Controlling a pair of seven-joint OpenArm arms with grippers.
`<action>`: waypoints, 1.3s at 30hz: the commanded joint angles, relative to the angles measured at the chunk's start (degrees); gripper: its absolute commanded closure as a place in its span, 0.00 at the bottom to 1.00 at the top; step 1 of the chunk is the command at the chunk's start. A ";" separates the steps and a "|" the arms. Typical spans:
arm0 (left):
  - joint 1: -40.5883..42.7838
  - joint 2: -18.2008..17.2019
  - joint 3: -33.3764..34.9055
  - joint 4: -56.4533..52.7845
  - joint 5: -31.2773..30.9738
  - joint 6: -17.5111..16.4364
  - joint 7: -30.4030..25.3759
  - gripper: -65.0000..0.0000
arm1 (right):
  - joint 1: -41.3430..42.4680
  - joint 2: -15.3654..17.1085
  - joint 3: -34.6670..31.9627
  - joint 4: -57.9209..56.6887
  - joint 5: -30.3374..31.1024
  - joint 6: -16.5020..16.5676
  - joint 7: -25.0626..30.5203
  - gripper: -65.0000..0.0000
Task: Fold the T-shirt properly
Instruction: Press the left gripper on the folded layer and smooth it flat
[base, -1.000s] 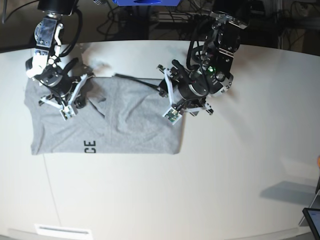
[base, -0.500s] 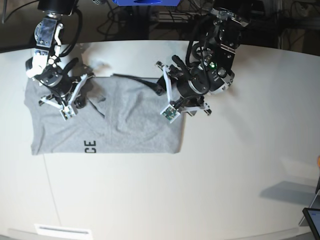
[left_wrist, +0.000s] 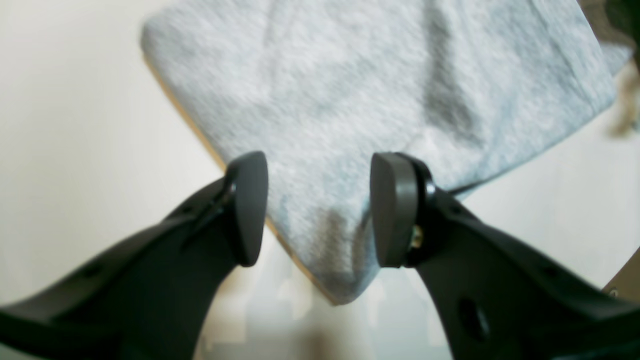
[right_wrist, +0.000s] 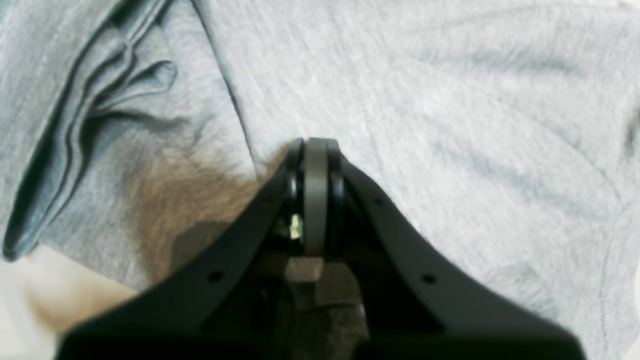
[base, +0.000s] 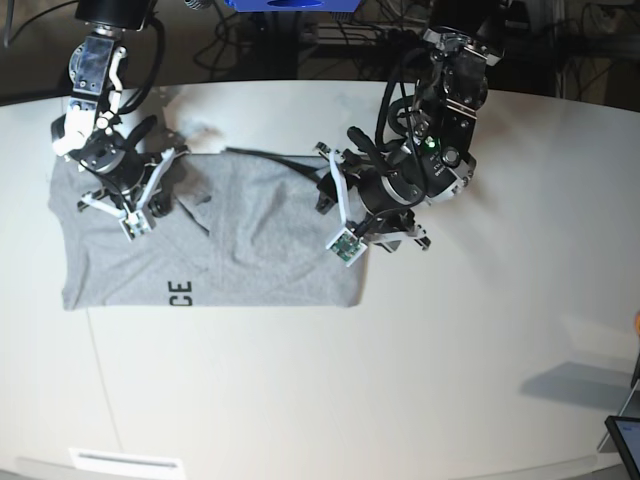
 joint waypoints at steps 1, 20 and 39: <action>-1.04 0.19 -0.13 0.64 -0.07 -0.01 -1.03 0.51 | -0.60 0.43 -0.07 -0.50 -3.14 0.14 -4.88 1.00; 1.16 0.19 1.02 -5.08 -0.51 -0.01 -0.94 0.51 | -0.68 0.26 -0.07 -0.50 -3.14 0.14 -4.88 1.00; -1.83 -1.83 5.15 0.73 -0.51 0.08 -0.76 0.51 | -0.68 0.26 -0.07 -0.33 -3.14 0.14 -4.88 1.00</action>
